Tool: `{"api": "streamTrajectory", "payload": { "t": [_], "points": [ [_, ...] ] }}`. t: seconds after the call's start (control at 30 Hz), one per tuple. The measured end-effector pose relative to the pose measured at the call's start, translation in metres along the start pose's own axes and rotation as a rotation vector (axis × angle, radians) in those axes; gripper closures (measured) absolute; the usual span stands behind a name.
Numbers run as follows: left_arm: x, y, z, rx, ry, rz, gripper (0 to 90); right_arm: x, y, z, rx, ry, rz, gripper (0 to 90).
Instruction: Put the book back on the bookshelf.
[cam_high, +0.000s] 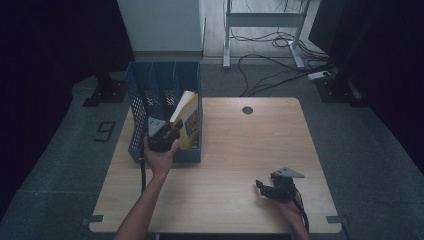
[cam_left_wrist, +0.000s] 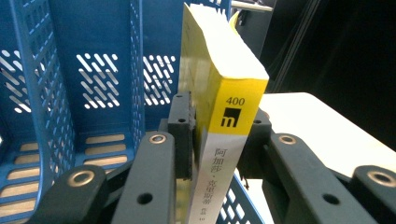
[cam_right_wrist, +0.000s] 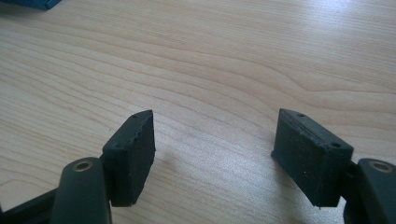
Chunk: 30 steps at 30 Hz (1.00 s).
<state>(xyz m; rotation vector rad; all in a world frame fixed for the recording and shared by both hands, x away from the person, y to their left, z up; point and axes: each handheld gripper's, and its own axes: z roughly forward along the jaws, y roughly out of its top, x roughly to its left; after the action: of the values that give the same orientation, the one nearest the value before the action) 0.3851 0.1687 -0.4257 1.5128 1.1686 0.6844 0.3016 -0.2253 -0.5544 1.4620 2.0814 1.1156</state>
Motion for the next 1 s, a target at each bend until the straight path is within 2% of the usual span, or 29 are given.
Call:
{"api": "streamTrajectory", "payload": {
  "t": [0.23, 0.33, 0.37, 0.47, 0.53, 0.73, 0.8, 0.9, 1.0],
  "points": [
    [-0.004, -0.002, 0.001, -0.017, -0.007, 0.001, 68.5, 0.000, 0.000, 0.000, 0.000, 0.000, 0.001, 28.5],
    [-0.004, 0.004, -0.001, -0.071, 0.003, -0.002, 60.6, 0.000, 0.000, 0.000, -0.002, 0.004, 0.002, 28.4],
    [-0.005, 0.009, 0.000, -0.072, 0.001, 0.001, 59.4, 0.000, 0.000, 0.000, -0.002, 0.004, 0.003, 28.5],
    [-0.007, 0.023, 0.007, -0.034, 0.000, 0.022, 57.6, -0.001, 0.000, 0.000, -0.002, 0.004, 0.002, 28.4],
    [-0.007, 0.029, 0.012, -0.006, 0.001, 0.022, 57.5, -0.001, 0.000, 0.000, 0.000, 0.005, 0.001, 28.4],
    [-0.007, 0.030, 0.024, 0.050, 0.014, 0.016, 65.3, -0.001, 0.000, 0.000, -0.004, 0.008, 0.002, 28.4],
    [-0.008, 0.029, 0.025, 0.048, 0.026, 0.018, 69.2, -0.001, 0.000, 0.000, -0.003, 0.007, 0.002, 28.4],
    [-0.009, 0.029, 0.026, 0.038, 0.052, 0.045, 74.1, -0.001, 0.000, 0.000, -0.003, 0.007, 0.002, 28.4],
    [-0.005, 0.030, 0.026, 0.030, 0.067, 0.026, 75.4, -0.001, 0.000, 0.000, -0.002, 0.006, 0.002, 28.4]
  ]
}}
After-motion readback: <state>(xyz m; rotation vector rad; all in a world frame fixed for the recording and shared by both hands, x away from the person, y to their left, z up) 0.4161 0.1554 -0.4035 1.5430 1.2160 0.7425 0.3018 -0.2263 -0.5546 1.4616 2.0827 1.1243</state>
